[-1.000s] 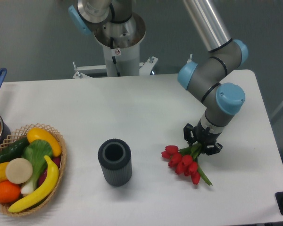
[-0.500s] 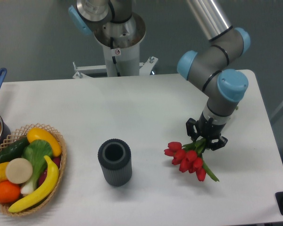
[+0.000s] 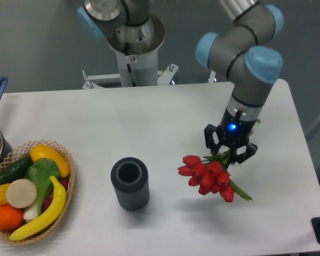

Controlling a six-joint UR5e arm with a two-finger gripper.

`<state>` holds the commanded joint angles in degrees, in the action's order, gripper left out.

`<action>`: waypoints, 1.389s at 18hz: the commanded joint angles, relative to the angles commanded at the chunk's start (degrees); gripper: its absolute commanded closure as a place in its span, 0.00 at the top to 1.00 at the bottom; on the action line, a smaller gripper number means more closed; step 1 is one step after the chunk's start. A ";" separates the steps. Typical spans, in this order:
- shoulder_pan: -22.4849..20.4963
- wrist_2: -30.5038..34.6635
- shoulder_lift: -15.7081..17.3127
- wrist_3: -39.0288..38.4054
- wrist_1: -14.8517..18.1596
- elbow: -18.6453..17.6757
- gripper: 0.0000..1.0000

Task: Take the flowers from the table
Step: 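Lift the gripped tulip bunch up off the table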

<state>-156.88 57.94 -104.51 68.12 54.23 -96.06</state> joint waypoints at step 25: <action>-8.26 -24.81 5.46 -4.14 -0.79 -1.94 0.43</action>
<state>-165.15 33.13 -99.05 63.98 53.44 -98.00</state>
